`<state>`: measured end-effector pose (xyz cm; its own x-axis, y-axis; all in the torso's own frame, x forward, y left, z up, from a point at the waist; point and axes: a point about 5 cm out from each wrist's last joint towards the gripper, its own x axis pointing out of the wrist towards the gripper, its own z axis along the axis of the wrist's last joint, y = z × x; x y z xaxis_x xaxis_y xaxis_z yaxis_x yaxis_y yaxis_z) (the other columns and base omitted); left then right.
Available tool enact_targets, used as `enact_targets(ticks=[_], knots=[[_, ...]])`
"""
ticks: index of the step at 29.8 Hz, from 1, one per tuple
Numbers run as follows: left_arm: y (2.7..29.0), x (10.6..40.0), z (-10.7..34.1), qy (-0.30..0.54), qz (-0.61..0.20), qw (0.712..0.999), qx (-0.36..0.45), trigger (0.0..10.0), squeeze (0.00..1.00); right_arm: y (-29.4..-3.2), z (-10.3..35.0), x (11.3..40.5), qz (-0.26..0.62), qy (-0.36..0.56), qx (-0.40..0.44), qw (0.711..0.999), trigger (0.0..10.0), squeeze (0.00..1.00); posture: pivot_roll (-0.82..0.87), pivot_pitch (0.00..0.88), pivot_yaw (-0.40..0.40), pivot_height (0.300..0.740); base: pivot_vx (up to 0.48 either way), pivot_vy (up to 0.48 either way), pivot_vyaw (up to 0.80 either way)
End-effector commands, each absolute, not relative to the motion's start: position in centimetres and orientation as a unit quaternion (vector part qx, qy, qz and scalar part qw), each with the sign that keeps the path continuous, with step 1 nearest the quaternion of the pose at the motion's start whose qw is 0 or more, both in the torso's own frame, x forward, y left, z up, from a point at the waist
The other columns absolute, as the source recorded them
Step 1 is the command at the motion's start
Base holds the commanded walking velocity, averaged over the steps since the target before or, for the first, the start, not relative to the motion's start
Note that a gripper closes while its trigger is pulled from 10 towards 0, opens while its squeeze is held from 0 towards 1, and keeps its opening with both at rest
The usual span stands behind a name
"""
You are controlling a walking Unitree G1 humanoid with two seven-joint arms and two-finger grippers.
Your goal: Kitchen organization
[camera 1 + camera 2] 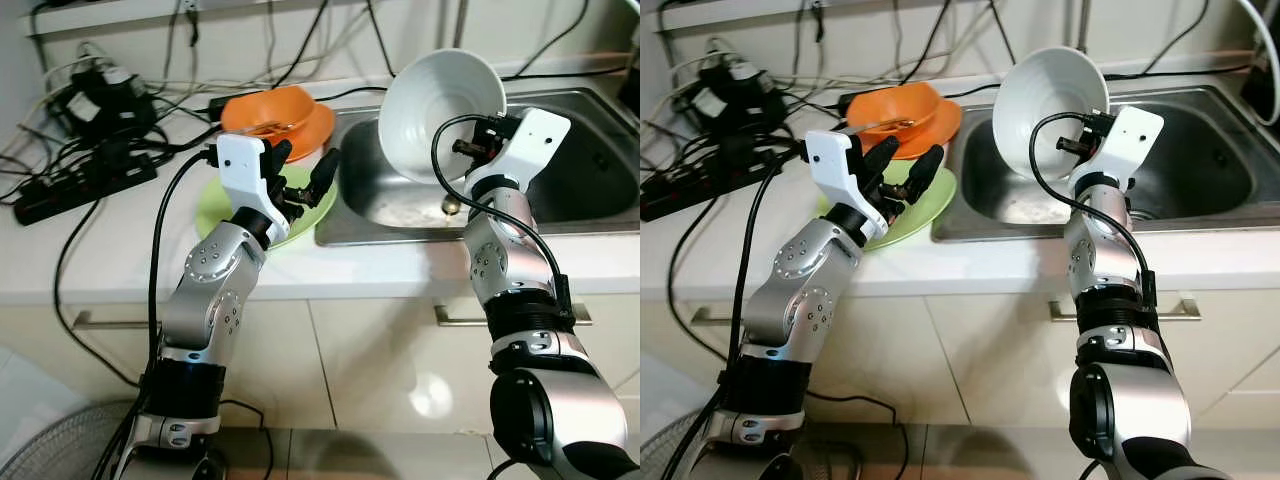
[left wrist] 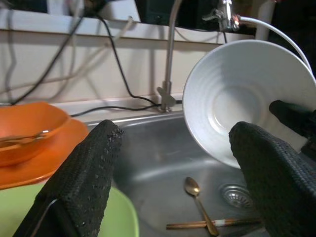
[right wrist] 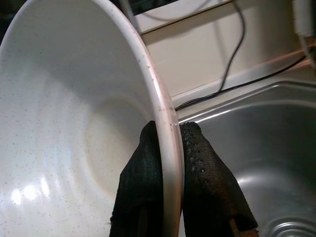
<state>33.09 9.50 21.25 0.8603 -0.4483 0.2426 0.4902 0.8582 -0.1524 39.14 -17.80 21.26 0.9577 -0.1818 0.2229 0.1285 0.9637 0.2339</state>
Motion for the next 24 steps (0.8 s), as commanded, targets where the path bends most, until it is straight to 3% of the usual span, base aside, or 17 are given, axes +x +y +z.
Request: enact_targets(ticks=[1,16,24], knots=[[9.79,33.28,21.36,-0.103,-0.236,0.961,-0.096,10.0,0.00,-17.03,23.24,39.21,-0.063,-0.161,0.105,0.979,0.0,0.00,-0.06,0.000,0.149,0.740,0.480,0.000,0.00],[9.70,33.31,21.03,-0.097,-0.236,0.962,-0.098,10.0,0.00,-16.83,23.15,39.22,-0.062,-0.157,0.107,0.980,0.0,0.00,-0.06,0.000,0.150,0.740,0.480,0.000,0.00],[9.88,33.35,21.03,-0.095,-0.230,0.963,-0.104,10.0,0.00,-16.67,22.96,39.24,-0.061,-0.153,0.107,0.980,0.0,0.00,-0.06,0.000,0.151,0.740,0.000,0.000,0.00]])
